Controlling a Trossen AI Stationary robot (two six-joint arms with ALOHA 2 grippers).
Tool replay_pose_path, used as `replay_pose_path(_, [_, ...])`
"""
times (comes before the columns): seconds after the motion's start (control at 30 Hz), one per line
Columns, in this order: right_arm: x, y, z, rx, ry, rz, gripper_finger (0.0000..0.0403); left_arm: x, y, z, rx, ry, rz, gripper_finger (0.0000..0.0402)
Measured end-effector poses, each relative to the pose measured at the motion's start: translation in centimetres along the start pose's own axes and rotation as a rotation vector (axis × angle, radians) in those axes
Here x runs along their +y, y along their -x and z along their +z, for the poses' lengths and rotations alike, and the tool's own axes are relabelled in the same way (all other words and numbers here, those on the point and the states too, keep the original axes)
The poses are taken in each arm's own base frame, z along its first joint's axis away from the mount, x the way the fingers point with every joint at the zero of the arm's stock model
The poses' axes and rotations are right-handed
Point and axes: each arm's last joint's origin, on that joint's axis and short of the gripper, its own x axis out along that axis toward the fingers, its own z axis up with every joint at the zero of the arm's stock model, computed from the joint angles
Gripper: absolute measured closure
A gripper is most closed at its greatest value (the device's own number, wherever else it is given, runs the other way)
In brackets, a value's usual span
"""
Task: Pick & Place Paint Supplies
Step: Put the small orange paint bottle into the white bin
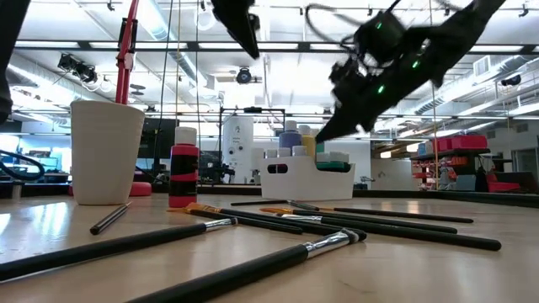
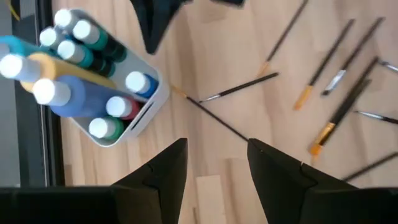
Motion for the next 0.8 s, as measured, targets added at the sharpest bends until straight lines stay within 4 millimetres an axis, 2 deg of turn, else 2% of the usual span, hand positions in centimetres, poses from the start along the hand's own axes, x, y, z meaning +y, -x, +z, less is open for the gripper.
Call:
replay_pose_path(0.2, [0.9,4.6,2.4,-0.121,-0.021,0.061,0.04,-2.0,2.9,-0.6,-0.07,-0.044,-0.056,0.0223])
replay_pose_path(0.3, [1.6,6.7,3.3,-0.196,-0.017,0.114,0.04,-3.1,3.0,-1.3,-0.117,-0.076,-0.086,0.0223])
replay_pose_path(0.4, [2.4,8.4,3.9,-0.253,0.001,0.212,0.04,-4.3,2.2,-2.7,-0.157,-0.092,-0.093,0.0223])
replay_pose_path(0.53, [3.4,9.8,4.2,-0.291,0.022,0.353,0.04,-5.9,0.1,-5.2,-0.249,-0.065,-0.092,0.0223])
replay_pose_path(0.63, [4.1,10.0,4.2,-0.301,0.027,0.407,0.0398,-7.0,-1.7,-6.7,-0.323,-0.01,-0.098,0.0223])
replay_pose_path(0.8, [4.8,9.7,4.1,-0.307,0.061,0.425,0.0375,-7.9,-4.2,-8.5,-0.294,0.096,-0.11,0.0223])
